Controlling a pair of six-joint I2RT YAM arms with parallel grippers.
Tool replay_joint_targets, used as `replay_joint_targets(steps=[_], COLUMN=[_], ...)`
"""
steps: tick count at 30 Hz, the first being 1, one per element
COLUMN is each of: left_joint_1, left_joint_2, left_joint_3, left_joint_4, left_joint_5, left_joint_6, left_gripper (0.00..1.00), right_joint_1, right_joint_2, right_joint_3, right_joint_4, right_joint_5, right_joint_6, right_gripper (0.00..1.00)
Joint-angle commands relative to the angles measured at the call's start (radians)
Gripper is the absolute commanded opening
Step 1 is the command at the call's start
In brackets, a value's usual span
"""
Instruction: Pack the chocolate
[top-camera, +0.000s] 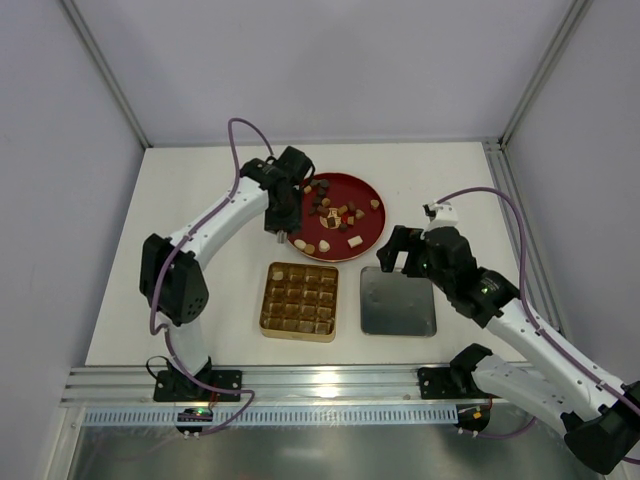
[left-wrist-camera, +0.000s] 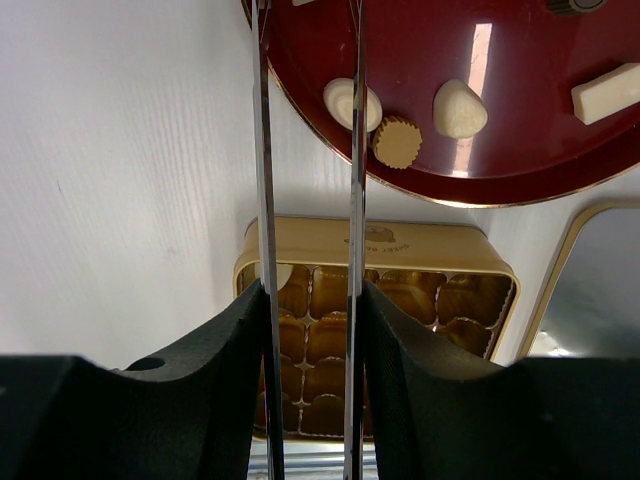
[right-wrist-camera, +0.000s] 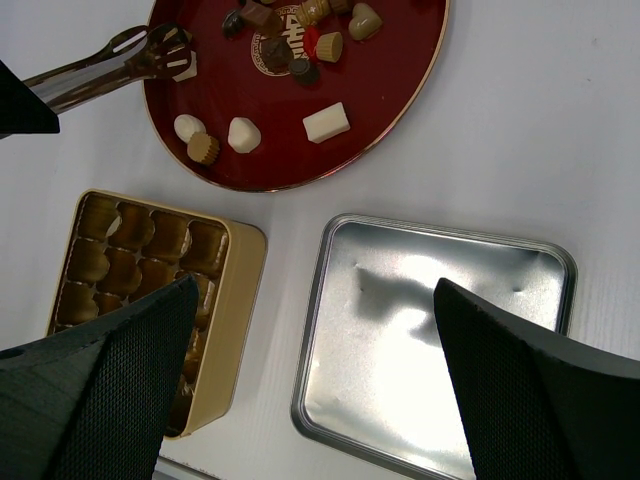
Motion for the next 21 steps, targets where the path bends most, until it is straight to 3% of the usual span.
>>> replay_joint_targets(steps=[1,21], left_joint_1=[0.003,0.003], left_joint_2=[0.000,0.020], left_joint_3=[-0.006,-0.034], left_joint_4=[0.036,0.046], left_joint_5=[-0.023,0.013], left_joint_6=[-0.015,-0.030], left_gripper=[0.40,0.40], right_joint_1=[0.001,0.001], right_joint_2=[-0.017,-0.020], right_joint_3=[0.010,0.006], right_joint_4=[0.011,0.012], right_joint_5=[0.012,0.012], right_joint_6=[-0.018,-0.019], right_gripper=[1.00,1.00])
